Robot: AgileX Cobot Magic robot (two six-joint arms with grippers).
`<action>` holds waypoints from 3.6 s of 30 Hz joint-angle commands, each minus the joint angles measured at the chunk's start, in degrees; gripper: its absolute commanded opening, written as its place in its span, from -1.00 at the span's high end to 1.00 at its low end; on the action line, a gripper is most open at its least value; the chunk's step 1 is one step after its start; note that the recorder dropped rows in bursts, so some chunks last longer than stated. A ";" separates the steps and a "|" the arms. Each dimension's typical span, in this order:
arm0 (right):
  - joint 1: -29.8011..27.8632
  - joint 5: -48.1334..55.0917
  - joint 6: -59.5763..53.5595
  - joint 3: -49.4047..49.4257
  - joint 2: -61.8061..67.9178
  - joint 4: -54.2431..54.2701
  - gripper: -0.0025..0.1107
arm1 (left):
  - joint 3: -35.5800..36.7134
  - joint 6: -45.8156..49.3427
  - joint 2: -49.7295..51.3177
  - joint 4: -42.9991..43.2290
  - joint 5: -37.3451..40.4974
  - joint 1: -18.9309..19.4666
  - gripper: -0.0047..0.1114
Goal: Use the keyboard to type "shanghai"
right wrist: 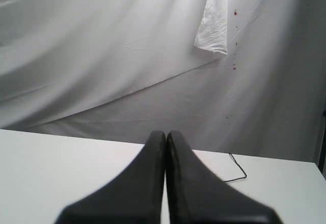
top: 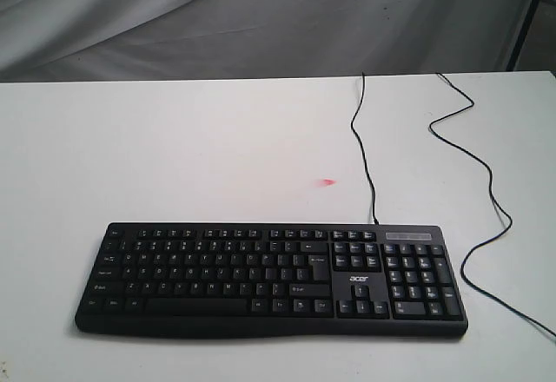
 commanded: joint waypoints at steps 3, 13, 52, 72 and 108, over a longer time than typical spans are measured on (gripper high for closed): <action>-0.44 6.61 -0.25 0.29 -8.18 -0.79 0.96 | 0.29 -0.16 0.18 -0.03 -0.36 -0.22 0.91; -0.44 12.69 -0.25 0.29 -8.88 -0.79 0.96 | 0.29 -0.16 0.18 -0.03 -0.36 -0.22 0.91; -0.44 9.53 -0.01 16.11 -8.88 -0.42 0.96 | 0.29 -0.16 0.18 -0.03 -0.36 -0.22 0.91; -0.31 9.11 -0.01 16.11 -8.88 -0.42 0.96 | 0.29 -0.16 0.18 -0.03 -0.34 -0.22 0.91; -0.31 9.11 -0.01 16.11 -8.88 -0.42 0.96 | 0.29 -0.16 0.18 -0.03 -0.17 -0.22 0.91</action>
